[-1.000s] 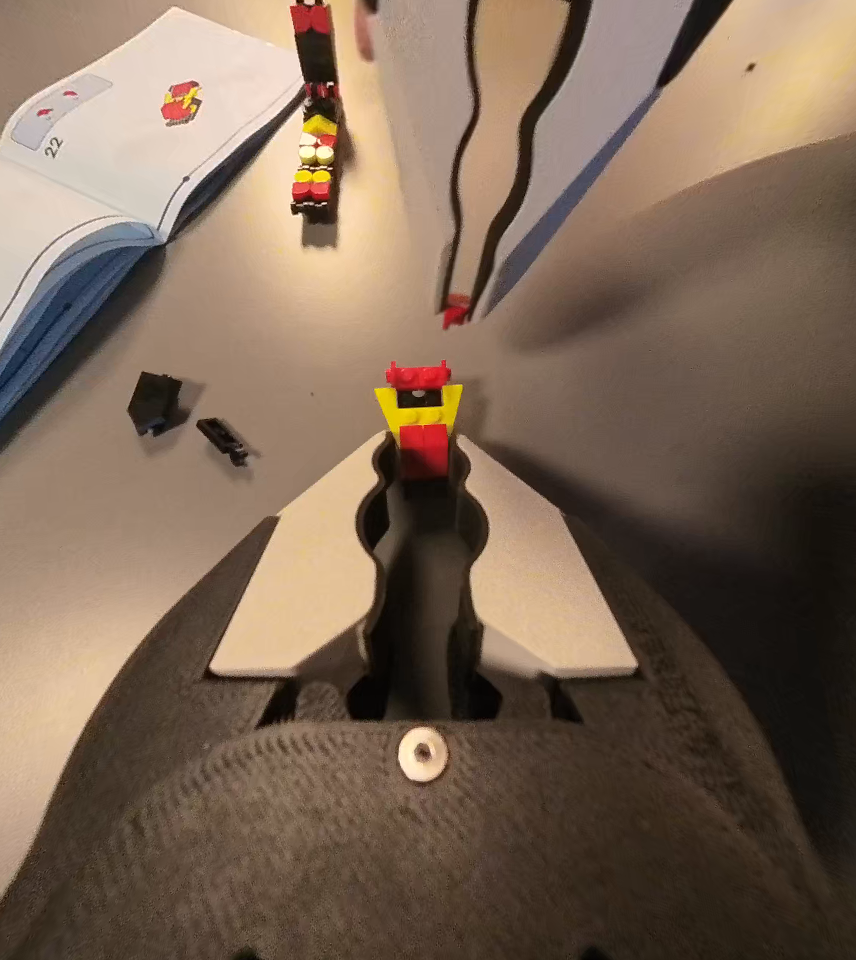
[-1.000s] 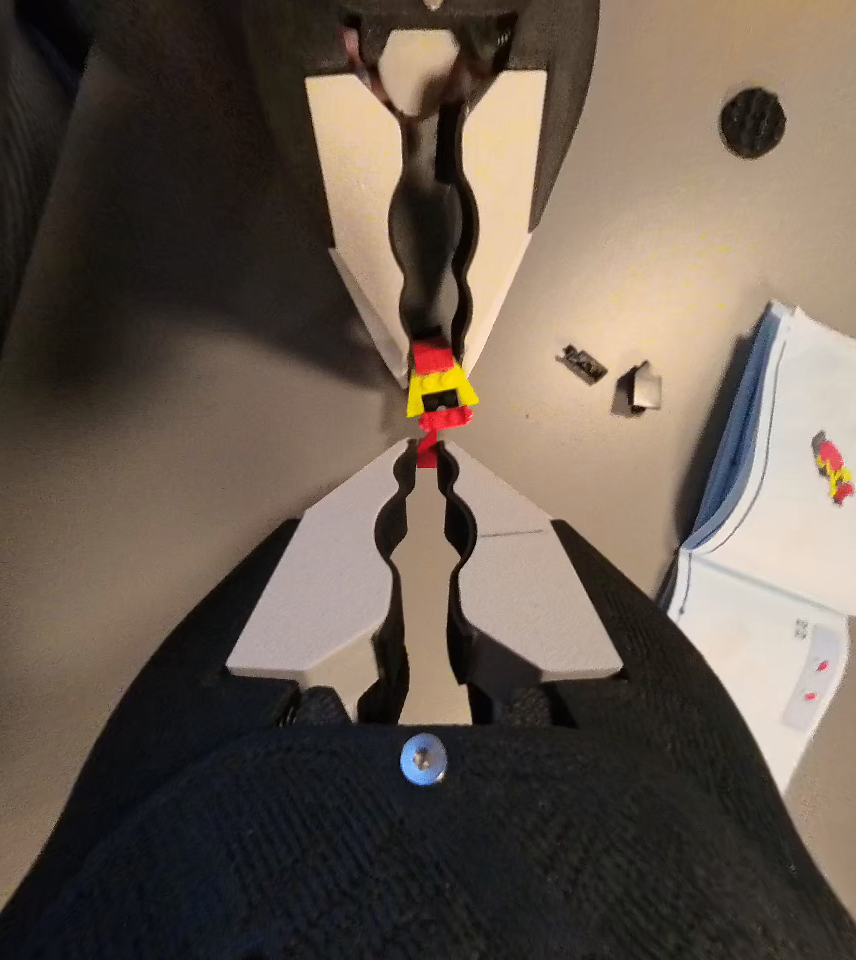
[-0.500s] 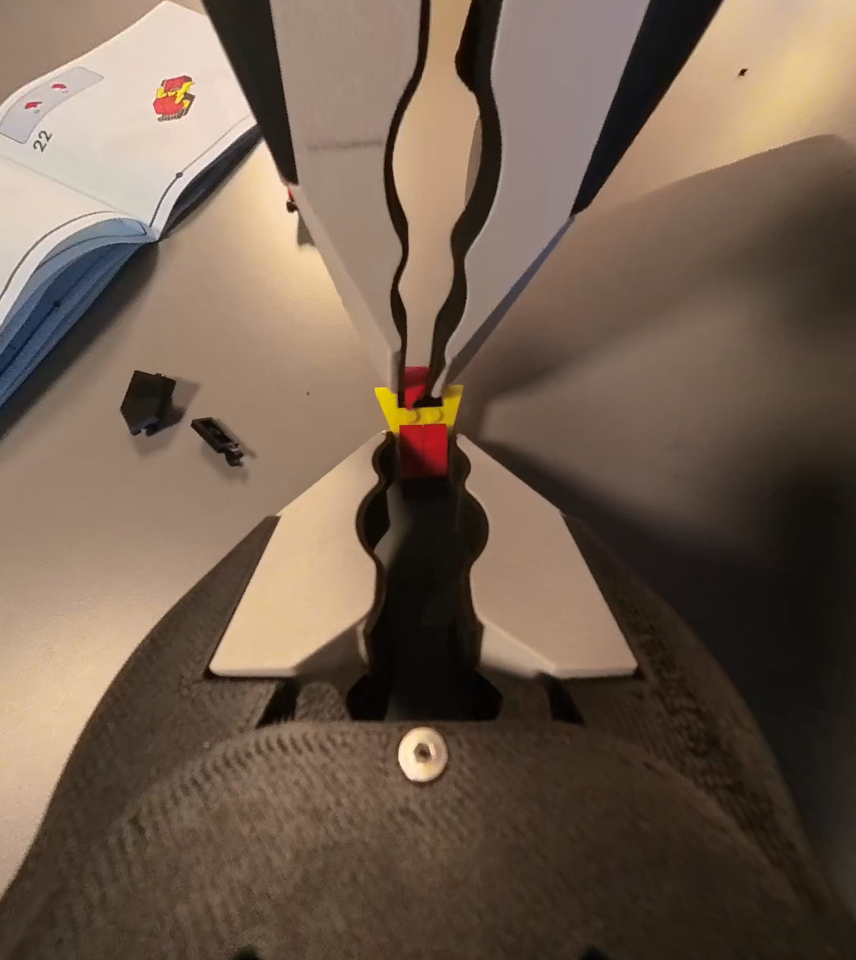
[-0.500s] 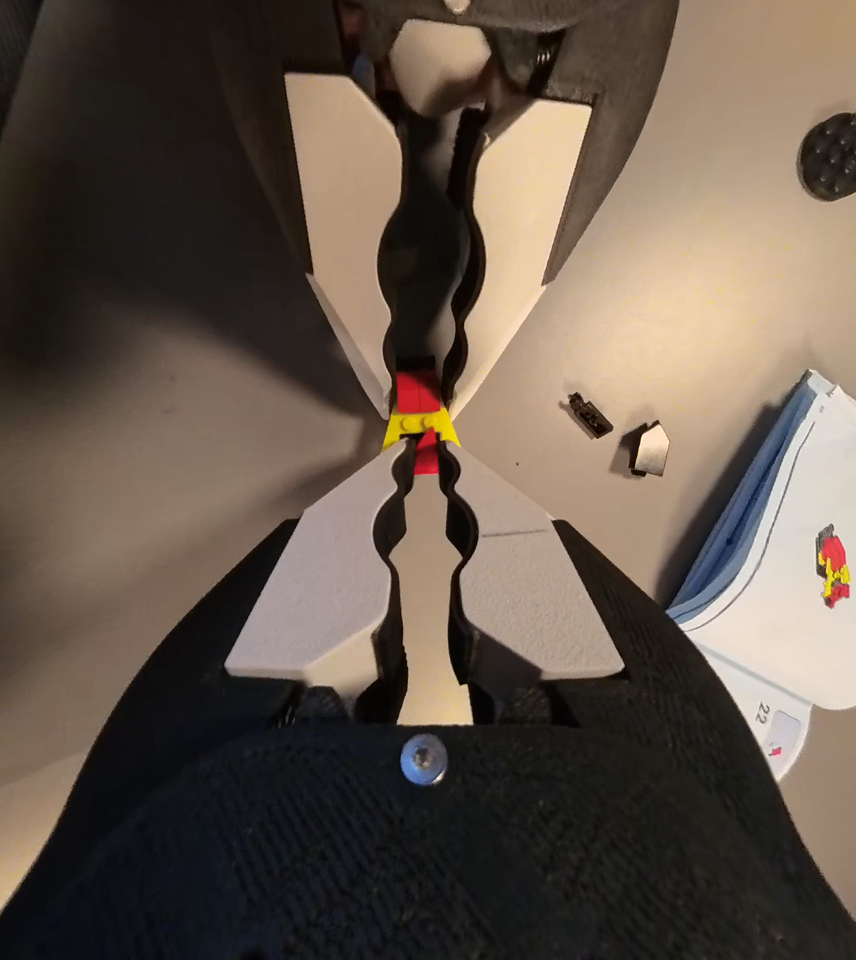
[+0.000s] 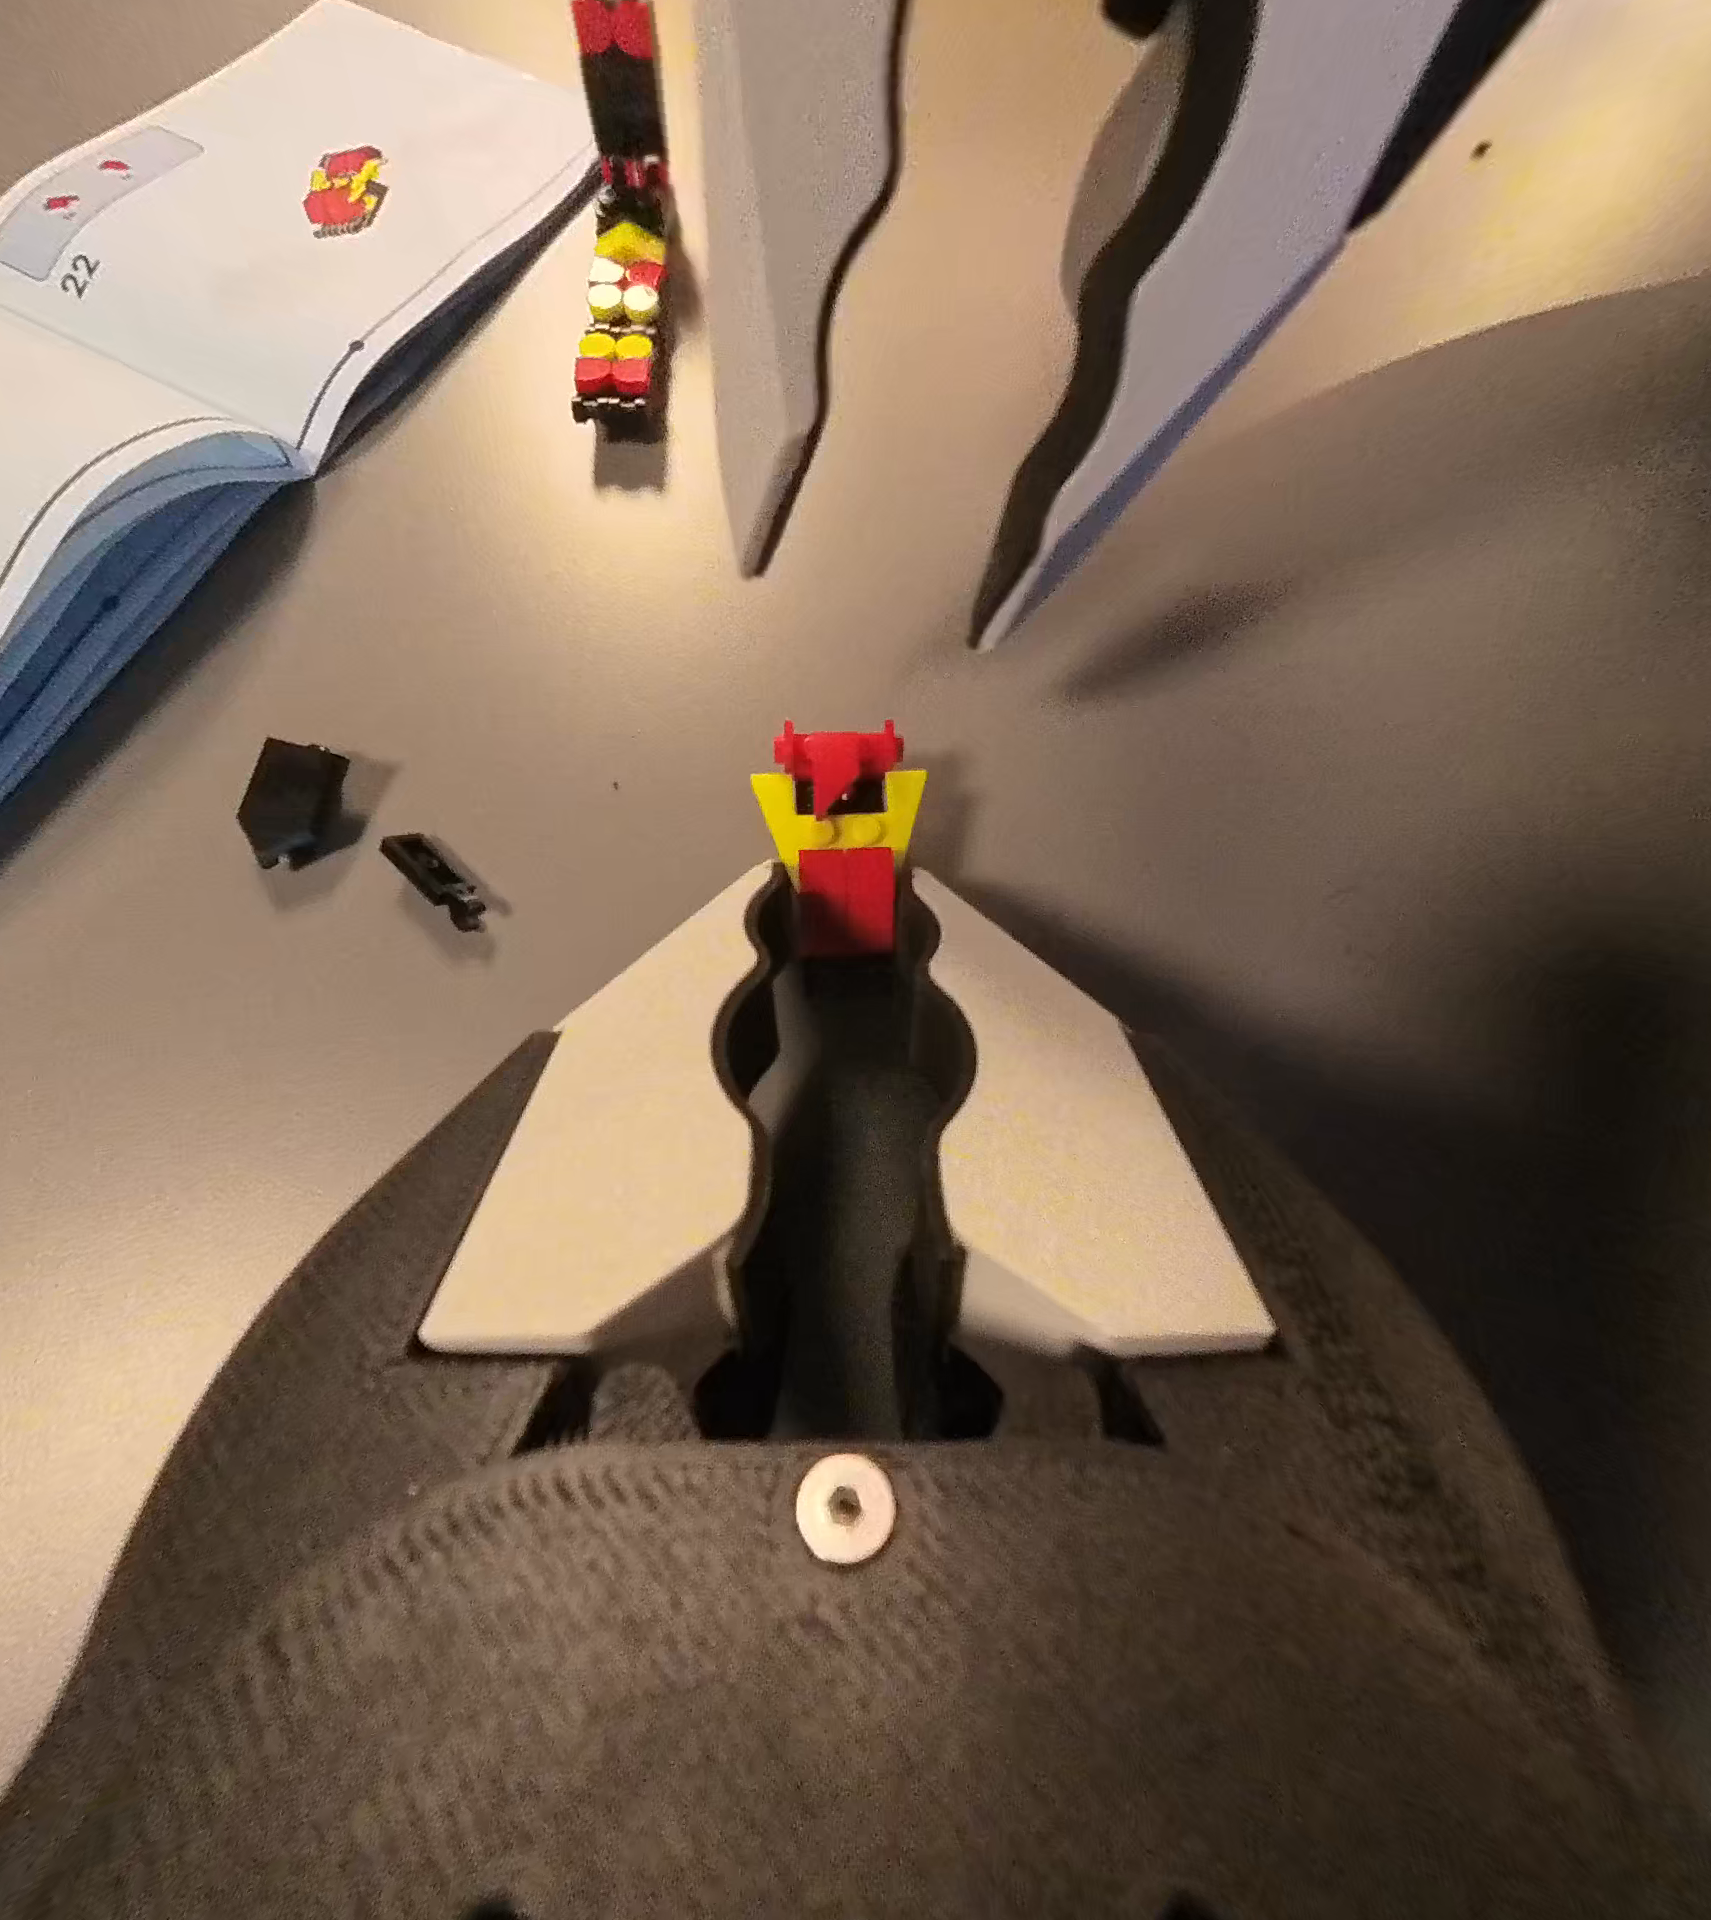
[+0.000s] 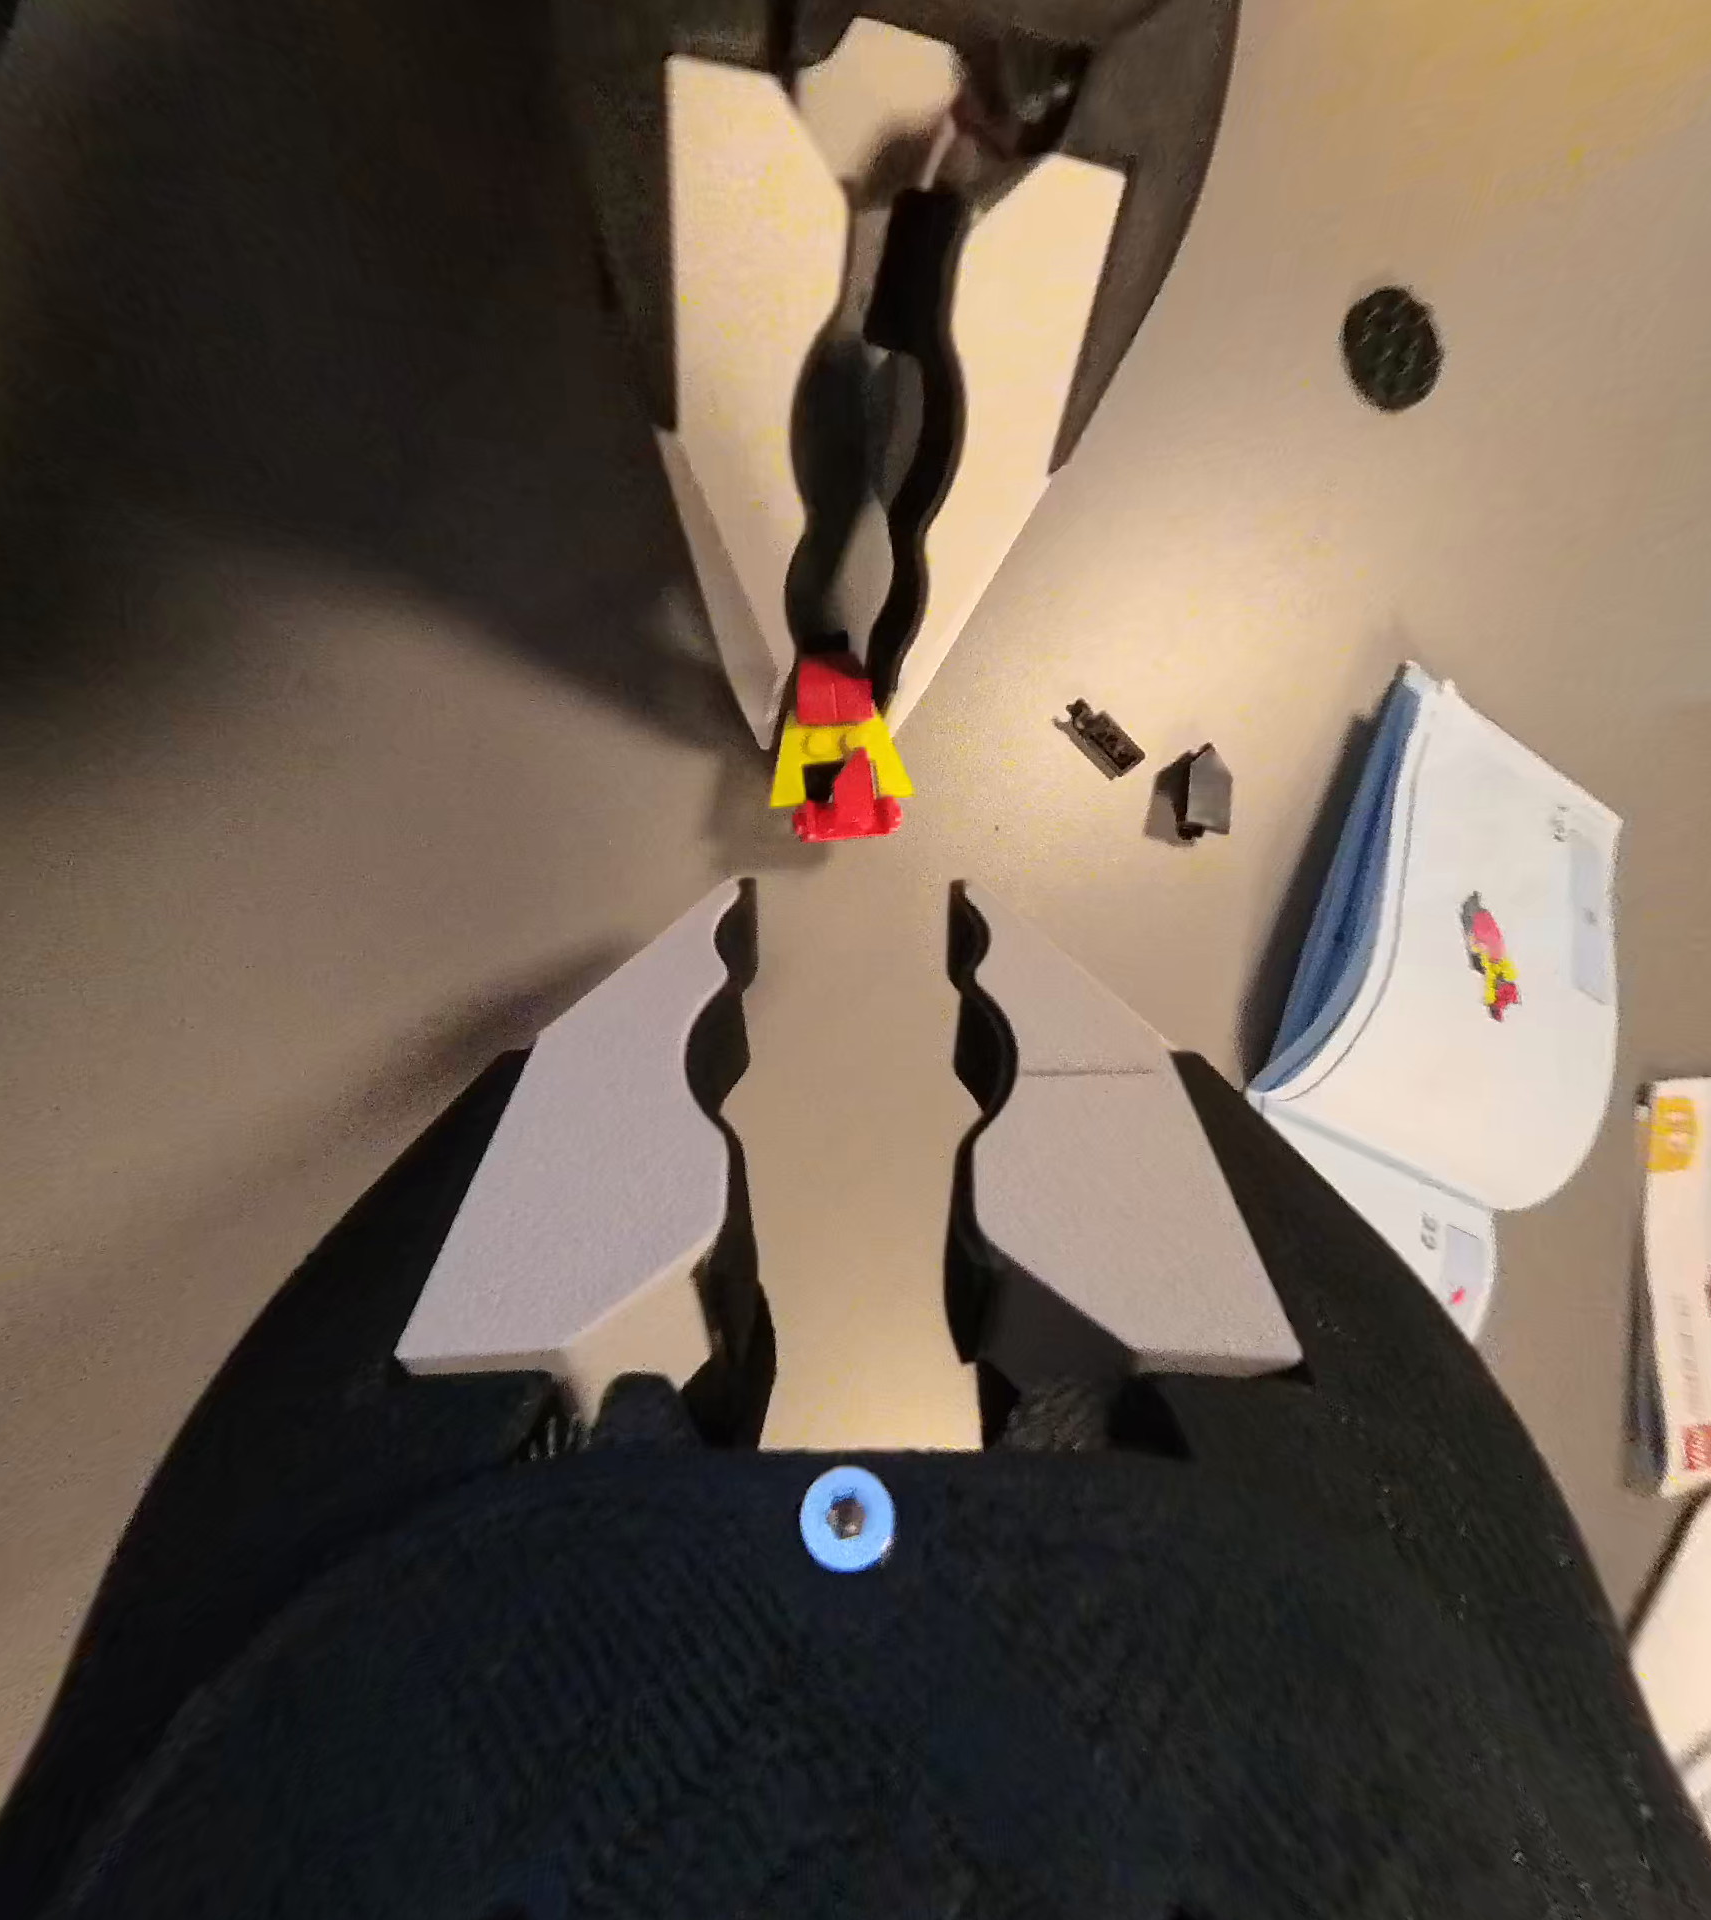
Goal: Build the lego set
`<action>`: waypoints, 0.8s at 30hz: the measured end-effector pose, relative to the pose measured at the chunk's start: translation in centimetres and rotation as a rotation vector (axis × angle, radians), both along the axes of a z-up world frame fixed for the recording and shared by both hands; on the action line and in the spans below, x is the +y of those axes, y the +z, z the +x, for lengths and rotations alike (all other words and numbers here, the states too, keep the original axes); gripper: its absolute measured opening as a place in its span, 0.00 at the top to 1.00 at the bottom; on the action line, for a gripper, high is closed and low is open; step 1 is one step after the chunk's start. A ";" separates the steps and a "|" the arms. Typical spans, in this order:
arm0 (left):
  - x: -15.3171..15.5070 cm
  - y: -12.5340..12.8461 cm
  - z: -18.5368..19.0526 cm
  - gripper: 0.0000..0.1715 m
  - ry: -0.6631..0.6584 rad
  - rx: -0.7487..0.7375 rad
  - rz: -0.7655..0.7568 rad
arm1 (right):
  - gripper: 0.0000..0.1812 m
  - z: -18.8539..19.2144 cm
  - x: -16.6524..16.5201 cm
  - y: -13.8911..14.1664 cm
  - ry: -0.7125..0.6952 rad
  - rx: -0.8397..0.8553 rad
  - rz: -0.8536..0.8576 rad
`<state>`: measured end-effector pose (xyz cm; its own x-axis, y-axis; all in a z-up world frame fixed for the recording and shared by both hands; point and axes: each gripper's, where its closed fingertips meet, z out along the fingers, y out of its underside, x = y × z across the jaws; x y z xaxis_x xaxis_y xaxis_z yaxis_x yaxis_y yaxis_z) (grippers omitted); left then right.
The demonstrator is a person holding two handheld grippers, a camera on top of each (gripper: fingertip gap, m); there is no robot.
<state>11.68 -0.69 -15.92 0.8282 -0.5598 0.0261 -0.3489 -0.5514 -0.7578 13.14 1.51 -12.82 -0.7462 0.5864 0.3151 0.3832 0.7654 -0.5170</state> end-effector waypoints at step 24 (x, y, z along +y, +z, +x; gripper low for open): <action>-1.4 6.0 1.4 0.89 -0.046 -0.140 -0.025 | 0.81 -1.6 -1.4 4.4 0.114 0.792 0.584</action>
<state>13.09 -2.05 -9.89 0.7892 -0.5946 0.1538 -0.2661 -0.5568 -0.7869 11.51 0.12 -8.45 -0.2371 0.1173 0.9644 -0.0022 0.9926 -0.1213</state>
